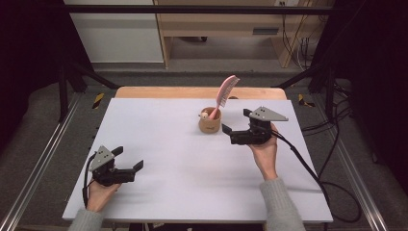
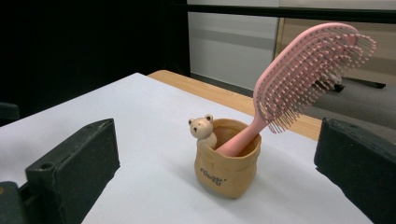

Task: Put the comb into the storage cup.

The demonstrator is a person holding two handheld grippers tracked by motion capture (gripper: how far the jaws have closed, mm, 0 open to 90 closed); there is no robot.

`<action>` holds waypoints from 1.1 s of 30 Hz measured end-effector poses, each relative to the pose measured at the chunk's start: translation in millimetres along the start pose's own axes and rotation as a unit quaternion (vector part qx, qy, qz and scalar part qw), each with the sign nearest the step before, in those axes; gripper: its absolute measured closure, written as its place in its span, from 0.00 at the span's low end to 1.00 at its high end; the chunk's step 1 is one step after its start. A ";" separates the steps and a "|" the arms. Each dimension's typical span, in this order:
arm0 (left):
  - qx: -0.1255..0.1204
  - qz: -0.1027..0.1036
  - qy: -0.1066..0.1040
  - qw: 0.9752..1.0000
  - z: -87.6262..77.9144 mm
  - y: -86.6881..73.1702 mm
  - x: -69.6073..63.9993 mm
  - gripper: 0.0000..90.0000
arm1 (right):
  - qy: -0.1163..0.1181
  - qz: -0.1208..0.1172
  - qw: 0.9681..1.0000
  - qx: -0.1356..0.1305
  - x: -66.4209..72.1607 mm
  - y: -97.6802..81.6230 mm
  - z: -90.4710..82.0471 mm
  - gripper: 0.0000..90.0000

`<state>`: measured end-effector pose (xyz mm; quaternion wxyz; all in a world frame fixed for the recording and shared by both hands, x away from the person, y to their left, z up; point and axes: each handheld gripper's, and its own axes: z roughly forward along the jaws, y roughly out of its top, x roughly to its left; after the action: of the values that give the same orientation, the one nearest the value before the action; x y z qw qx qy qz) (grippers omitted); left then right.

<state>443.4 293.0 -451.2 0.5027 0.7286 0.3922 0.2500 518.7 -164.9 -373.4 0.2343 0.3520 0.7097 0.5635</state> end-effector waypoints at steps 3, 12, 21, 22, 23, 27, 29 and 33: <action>0.000 0.000 0.000 1.000 -0.1 0.0 -0.1 0.02 | 0.005 0.003 1.000 -0.002 0.5 -6.4 -5.2 0.00; 0.000 0.001 0.000 1.000 0.1 0.0 -0.2 0.02 | 0.015 0.007 1.000 -0.002 -3.5 -27.0 -19.5 0.01; 0.002 0.001 -0.001 1.000 0.8 -0.5 -0.7 0.02 | 0.028 -0.001 1.000 -0.002 -14.5 -49.0 -38.7 0.01; 0.003 0.002 -0.001 1.000 0.8 -0.5 -0.7 0.02 | 0.029 -0.002 1.000 0.000 -16.0 -51.2 -41.3 0.01; 0.002 0.002 -0.001 1.000 0.9 -0.5 -0.8 0.02 | 0.031 -0.001 0.999 -0.004 -17.4 -53.7 -43.6 0.01; 0.002 0.004 -0.002 1.000 1.1 -0.6 -1.1 0.02 | 0.031 0.002 1.000 -0.003 -22.7 -64.5 -52.6 0.01; 0.002 0.005 -0.002 1.000 1.1 -0.6 -1.3 0.02 | 0.030 -0.001 1.000 -0.001 -25.0 -70.0 -55.7 0.01; 0.003 0.004 -0.003 1.000 1.5 -0.9 -1.6 0.02 | 0.034 0.000 0.999 0.003 -28.6 -80.3 -61.4 0.01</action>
<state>443.3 291.1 -452.5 0.5010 0.7324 0.3883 0.2487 473.4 -235.2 -437.0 0.2092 0.3334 0.7192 0.5726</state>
